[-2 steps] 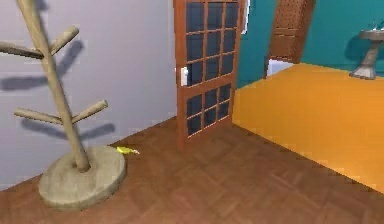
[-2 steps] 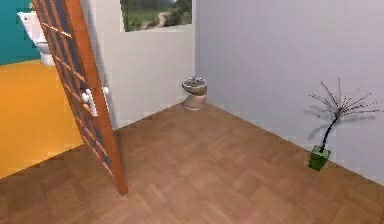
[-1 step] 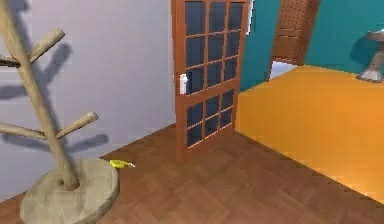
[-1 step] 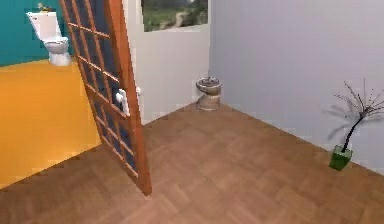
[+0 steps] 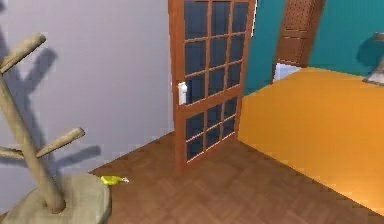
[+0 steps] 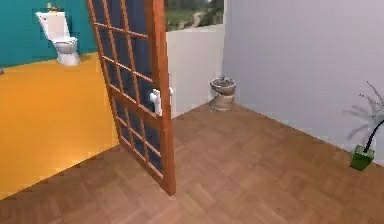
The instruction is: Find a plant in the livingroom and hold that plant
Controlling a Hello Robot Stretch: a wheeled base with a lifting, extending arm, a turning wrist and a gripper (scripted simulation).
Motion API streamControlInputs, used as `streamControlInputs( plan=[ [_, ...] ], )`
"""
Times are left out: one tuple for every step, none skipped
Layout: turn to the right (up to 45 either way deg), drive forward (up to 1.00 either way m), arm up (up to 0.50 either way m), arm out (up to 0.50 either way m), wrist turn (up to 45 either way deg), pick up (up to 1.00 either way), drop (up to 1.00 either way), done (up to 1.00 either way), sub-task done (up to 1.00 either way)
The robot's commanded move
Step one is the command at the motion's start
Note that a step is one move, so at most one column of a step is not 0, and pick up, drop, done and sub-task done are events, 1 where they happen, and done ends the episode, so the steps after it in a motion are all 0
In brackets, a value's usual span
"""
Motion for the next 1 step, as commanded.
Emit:
streamControlInputs(
  plan=[
    [42.0, 0.00, 0.00, 0.00, 0.0, 0.00, 0.00, 0.00, 0.00]
  ],
)
